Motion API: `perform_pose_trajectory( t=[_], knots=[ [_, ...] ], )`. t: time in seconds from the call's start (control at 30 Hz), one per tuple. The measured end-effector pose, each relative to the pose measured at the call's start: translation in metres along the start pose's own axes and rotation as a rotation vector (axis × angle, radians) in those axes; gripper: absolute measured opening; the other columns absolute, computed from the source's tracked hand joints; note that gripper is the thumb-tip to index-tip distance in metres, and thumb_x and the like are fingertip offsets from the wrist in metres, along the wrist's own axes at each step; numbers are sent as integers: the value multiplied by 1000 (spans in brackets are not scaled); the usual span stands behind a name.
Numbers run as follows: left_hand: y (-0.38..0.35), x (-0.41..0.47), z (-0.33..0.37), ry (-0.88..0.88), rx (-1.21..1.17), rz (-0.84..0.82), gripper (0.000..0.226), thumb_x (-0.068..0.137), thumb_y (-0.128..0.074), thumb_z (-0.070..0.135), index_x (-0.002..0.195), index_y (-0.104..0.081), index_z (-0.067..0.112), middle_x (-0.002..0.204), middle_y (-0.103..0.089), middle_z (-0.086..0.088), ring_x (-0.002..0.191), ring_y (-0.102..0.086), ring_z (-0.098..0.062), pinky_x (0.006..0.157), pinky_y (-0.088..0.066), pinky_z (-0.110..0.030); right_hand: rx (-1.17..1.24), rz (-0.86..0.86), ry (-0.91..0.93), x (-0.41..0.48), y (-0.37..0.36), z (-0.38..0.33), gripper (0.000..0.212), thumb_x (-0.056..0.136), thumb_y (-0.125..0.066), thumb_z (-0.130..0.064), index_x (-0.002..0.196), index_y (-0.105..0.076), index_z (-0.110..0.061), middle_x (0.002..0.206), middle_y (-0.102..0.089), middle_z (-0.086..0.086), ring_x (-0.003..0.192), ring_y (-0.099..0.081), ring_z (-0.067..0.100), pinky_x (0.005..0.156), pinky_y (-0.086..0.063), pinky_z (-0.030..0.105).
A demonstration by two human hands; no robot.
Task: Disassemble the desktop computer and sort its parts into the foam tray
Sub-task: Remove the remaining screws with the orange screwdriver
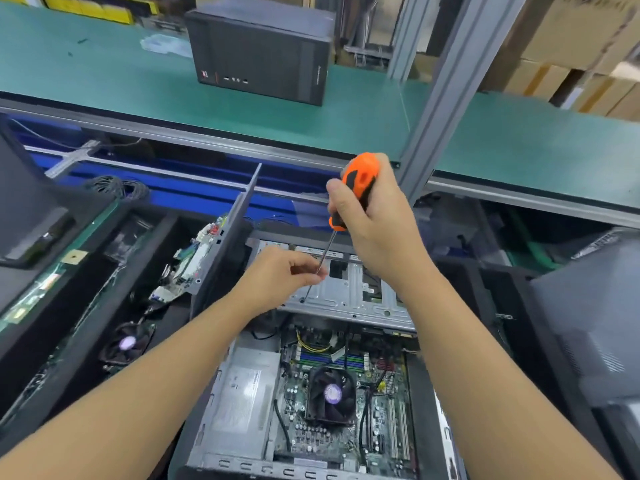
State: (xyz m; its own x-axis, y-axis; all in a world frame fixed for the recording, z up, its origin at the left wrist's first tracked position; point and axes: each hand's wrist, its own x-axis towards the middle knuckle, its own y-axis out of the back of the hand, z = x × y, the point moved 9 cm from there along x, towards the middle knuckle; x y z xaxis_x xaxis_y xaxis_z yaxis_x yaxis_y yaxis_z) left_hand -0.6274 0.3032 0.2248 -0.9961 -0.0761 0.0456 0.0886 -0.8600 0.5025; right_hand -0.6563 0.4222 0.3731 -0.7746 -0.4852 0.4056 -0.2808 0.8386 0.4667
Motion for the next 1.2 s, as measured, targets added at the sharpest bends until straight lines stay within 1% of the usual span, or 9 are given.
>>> perform_pose_trajectory(
  t=[0.23, 0.33, 0.4, 0.47, 0.57, 0.83, 0.9, 1.0, 1.2],
  knots=[
    [-6, -19, -22, -18, 179, 90, 20, 85, -61, 15, 80, -47, 29, 72, -53, 6, 66, -49, -11, 59, -41, -19, -94, -132, -91, -14, -44, 40, 21, 96, -50, -47, 96, -38, -30, 78, -60, 7, 75, -61, 31, 69, -51, 52],
    [-35, -37, -40, 44, 368, -117, 11, 76, -50, 30, 71, -40, 28, 63, -53, 6, 59, -50, -11, 53, -41, -32, -98, -138, -111, -20, -52, 53, 22, 98, -50, -45, 98, -38, -27, 71, -55, 5, 70, -57, 31, 67, -48, 52],
    [-63, -51, -61, 147, 544, -401, 16, 74, -44, 44, 77, -48, 29, 77, -61, 8, 71, -57, -13, 60, -43, -30, -95, -147, -123, -22, -57, 59, 21, 99, -50, -44, 98, -37, -27, 74, -57, 12, 73, -59, 34, 68, -48, 52],
    [-89, -67, -87, 257, 694, -685, 47, 81, -37, 54, 109, -59, 24, 114, -63, -6, 98, -62, -21, 80, -49, -35, -88, -151, -132, -24, -60, 65, 20, 99, -50, -43, 98, -37, -28, 76, -55, 13, 74, -59, 35, 68, -48, 53],
    [-104, -64, -108, 362, 802, -809, 72, 95, -29, 51, 156, -18, 15, 164, -16, -9, 147, -27, -30, 117, -28, -48, -83, -147, -126, -23, -62, 67, 19, 98, -50, -44, 97, -36, -31, 75, -54, 10, 73, -57, 33, 68, -49, 54],
    [-123, -55, -112, 537, 802, -999, 88, 95, -47, 38, 156, 10, 11, 166, 0, -10, 149, -17, -33, 119, -25, -44, -79, -147, -140, -21, -62, 72, 21, 97, -51, -45, 98, -36, -31, 75, -56, 9, 72, -58, 30, 67, -50, 50],
    [-122, -61, -112, 544, 824, -1041, 87, 93, -50, 35, 157, 4, 12, 165, -7, -9, 144, -30, -32, 115, -34, -44, -102, -143, -137, -20, -62, 71, 22, 97, -52, -45, 98, -36, -30, 74, -56, 8, 71, -58, 29, 66, -50, 48],
    [-126, -73, -106, 465, 920, -1174, 61, 96, -42, 35, 150, -34, 9, 150, -41, -14, 120, -53, -31, 102, -47, -45, -144, -173, -140, -19, -64, 68, 26, 96, -55, -47, 101, -38, -28, 77, -60, 9, 70, -60, 28, 65, -52, 48],
    [-116, -66, -88, 378, 895, -1012, 35, 97, -41, 27, 93, -64, 1, 88, -60, -20, 69, -47, -21, 68, -46, -37, -209, -193, -114, -9, -53, 58, 28, 90, -66, -42, 94, -50, -20, 91, -56, 2, 77, -63, 26, 70, -55, 47]
  ],
)
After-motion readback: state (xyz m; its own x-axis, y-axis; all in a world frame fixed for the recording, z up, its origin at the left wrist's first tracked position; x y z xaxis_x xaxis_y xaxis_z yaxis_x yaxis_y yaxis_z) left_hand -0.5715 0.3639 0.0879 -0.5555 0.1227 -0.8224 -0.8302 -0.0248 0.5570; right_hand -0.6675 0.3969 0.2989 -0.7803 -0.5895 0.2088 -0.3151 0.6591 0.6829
